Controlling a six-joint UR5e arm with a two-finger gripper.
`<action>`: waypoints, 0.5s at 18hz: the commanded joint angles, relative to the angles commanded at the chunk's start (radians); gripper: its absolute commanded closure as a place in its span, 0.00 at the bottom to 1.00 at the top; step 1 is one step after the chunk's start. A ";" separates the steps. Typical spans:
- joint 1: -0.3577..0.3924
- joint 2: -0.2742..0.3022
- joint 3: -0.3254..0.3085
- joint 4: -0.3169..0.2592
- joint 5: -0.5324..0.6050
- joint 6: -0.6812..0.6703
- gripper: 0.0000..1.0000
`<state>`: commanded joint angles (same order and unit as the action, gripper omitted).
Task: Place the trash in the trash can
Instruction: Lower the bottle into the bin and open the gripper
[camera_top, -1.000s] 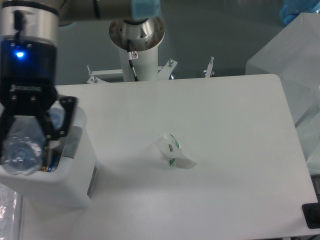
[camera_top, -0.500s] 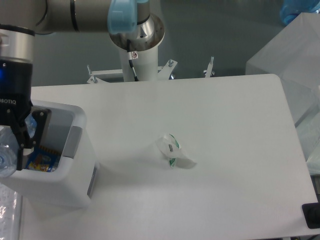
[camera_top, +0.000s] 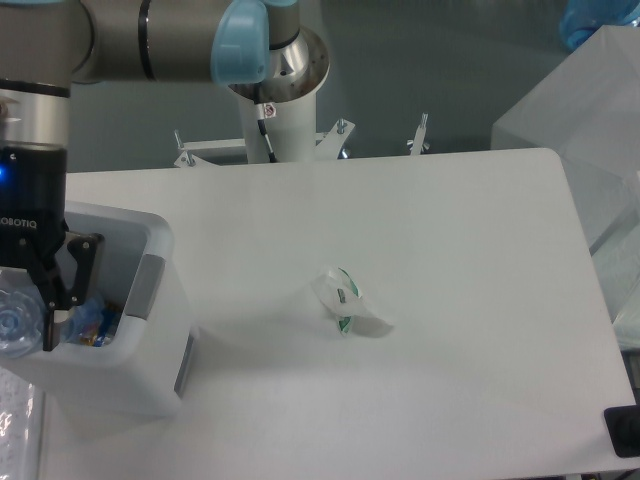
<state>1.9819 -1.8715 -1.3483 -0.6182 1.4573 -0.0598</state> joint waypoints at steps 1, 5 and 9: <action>0.000 0.006 -0.011 0.000 0.000 0.002 0.31; 0.002 0.040 -0.072 0.000 0.000 0.008 0.31; 0.002 0.075 -0.152 0.000 0.000 0.040 0.31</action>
<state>1.9834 -1.7964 -1.5001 -0.6182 1.4573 -0.0201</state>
